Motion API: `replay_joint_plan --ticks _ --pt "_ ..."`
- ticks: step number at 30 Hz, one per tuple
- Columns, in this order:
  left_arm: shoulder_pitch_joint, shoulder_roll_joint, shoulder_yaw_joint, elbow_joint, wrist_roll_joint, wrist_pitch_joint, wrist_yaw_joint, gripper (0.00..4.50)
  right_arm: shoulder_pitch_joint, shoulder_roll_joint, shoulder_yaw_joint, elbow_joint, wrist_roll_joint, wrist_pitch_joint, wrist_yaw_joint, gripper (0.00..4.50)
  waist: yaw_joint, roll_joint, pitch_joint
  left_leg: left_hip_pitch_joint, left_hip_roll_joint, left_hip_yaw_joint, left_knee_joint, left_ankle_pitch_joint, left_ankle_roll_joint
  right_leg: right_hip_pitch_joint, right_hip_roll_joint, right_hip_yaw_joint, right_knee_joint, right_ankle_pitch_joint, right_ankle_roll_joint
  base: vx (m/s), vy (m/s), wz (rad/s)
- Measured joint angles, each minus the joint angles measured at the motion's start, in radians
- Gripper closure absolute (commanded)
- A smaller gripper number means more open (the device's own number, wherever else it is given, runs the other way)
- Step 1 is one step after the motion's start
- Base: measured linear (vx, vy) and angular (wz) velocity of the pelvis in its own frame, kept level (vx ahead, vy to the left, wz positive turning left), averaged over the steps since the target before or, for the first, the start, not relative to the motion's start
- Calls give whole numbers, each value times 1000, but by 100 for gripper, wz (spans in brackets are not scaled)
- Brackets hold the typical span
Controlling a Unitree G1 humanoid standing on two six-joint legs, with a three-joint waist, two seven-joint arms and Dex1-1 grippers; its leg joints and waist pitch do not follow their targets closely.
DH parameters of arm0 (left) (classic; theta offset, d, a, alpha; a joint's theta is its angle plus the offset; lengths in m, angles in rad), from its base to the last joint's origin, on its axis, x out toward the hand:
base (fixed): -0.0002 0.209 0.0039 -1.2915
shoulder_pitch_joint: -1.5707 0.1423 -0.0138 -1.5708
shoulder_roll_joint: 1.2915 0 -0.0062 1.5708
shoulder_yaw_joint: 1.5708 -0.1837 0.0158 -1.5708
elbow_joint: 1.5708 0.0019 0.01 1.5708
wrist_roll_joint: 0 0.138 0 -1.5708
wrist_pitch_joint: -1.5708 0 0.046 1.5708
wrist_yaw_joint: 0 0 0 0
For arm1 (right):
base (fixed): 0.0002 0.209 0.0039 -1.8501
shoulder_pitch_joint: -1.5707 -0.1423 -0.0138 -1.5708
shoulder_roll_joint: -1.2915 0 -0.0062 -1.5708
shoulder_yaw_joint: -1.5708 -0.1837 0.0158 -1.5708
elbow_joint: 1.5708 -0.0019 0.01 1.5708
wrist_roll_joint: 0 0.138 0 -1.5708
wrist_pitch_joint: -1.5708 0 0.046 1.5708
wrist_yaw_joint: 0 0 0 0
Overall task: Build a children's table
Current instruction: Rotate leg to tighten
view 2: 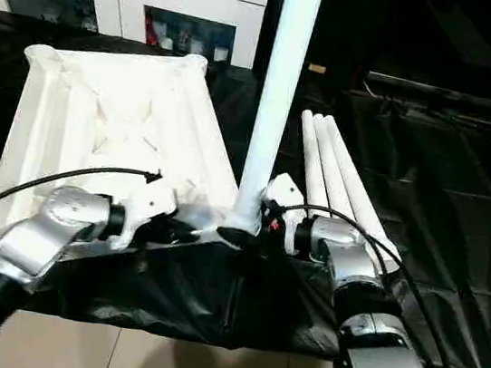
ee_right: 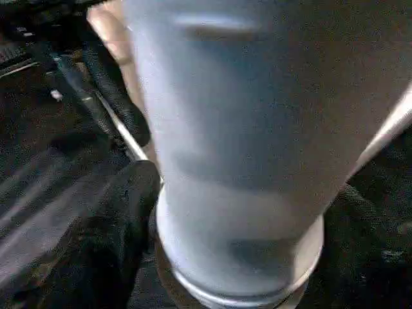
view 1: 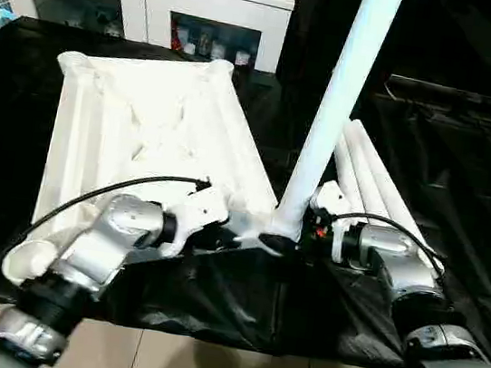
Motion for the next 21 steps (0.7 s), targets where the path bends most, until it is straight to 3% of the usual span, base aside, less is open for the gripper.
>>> replay_joint_plan --ticks 5,11,15,21 --pt "10 19 -1 -13 -13 0 -31 450 16 1 7 -28 9 18 27 165 -1 0 0 0 0 0 0 0 0 0 0 0 0 0 0 0 0 0" --pt "9 3 4 -5 -3 8 17 450 17 28 -6 -26 7 32 -51 174 -3 0 0 2 0 0 0 0 0 1 0 0 0 0 -1 0 0 0" --pt "-47 -96 34 78 52 59 209 450 -30 134 -80 75 -1 33 -434 175 -15 0 0 4 0 0 0 0 -1 1 0 0 1 0 1 0 0 0" --pt "-90 -190 44 121 86 126 378 450 -93 221 -124 152 -1 41 -764 176 -14 -1 -1 2 -1 0 0 0 -1 1 0 0 0 0 1 0 0 0"
